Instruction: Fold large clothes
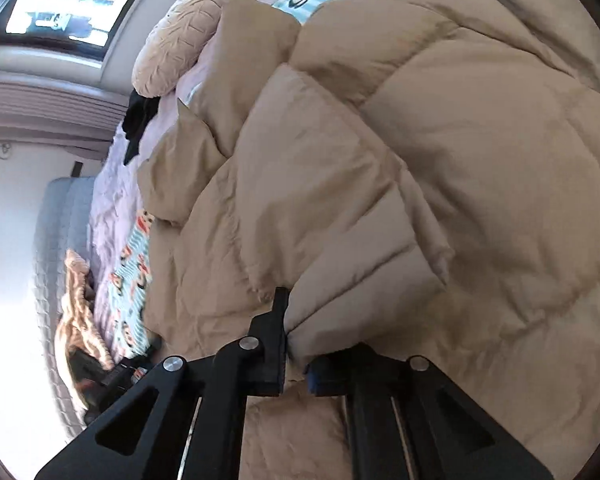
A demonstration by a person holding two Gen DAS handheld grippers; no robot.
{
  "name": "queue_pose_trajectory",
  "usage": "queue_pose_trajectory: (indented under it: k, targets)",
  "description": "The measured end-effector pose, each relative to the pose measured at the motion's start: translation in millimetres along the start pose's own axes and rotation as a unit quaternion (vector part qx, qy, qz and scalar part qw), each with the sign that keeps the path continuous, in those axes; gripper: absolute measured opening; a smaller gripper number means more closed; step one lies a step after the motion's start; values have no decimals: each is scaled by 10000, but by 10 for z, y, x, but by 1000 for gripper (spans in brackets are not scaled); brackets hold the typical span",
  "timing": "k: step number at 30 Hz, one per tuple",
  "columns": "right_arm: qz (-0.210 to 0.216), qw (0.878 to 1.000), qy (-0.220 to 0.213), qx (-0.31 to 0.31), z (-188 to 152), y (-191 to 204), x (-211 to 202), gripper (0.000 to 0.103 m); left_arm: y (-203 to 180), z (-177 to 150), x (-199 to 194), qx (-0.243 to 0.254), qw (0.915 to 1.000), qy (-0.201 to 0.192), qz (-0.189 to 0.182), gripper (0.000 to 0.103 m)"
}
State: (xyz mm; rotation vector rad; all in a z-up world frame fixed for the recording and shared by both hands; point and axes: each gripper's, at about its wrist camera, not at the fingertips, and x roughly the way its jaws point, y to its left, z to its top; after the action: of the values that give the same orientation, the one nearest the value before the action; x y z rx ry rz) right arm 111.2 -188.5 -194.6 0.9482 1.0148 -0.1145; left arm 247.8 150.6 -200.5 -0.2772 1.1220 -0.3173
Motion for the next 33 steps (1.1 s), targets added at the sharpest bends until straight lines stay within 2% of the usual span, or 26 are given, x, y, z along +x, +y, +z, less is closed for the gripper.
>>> queue_pose_trajectory:
  k: [1,4,6,10,11,13,14,15,17,19,20,21,24,27,29,33]
  targets:
    - [-34,10000,34,30,-38,-31,-11,7,-69,-21,3,282,9994,-21,187,15]
    - [-16,9996,215,184,-218,-127,37,7,-48,-66,197,595,9959,146,672,15]
    - [-55,9997,220,100,-251,-121,78,7,22,-64,261,470,9955,161,807,15]
    - [-145,9993,253,-224,-166,-14,88,9,83,-61,19,202,9948,-139,987,15]
    - [-170,9989,292,-316,-142,10,64,15,84,-41,-76,200,9939,-253,1055,15]
    - [-192,9981,355,-459,-120,18,-37,36,95,-56,-236,217,9936,-380,1040,15]
    - [-186,9978,369,-518,-127,32,-107,54,99,-65,-310,244,9938,-419,997,15]
    - [-210,9973,357,-610,-148,52,-195,58,99,-93,-399,287,9940,-444,962,15]
    - [-502,9946,215,-884,-202,77,-371,58,55,-173,-489,431,9940,-421,913,15]
    - [-769,9898,-151,-1191,-250,130,-568,50,-11,-280,-489,560,9947,-276,812,15]
    - [-837,9871,-300,-1328,-254,147,-638,30,-48,-339,-452,622,9948,-182,784,15]
    - [-940,9841,-407,-1453,-238,178,-669,19,-77,-396,-428,672,9945,-112,793,15]
    - [-1056,9812,-385,-1571,-141,195,-567,16,-159,-594,-130,843,9905,257,1057,15]
    - [-1413,9775,-29,-1568,-103,68,-245,14,-115,-717,11,766,9883,198,1304,15]
    - [-1353,9807,49,-1410,-115,-53,-207,12,-105,-712,-21,667,9889,178,1317,15]
    - [-1216,9847,52,-1250,-150,-138,-414,13,-186,-656,-210,688,9866,182,1466,15]
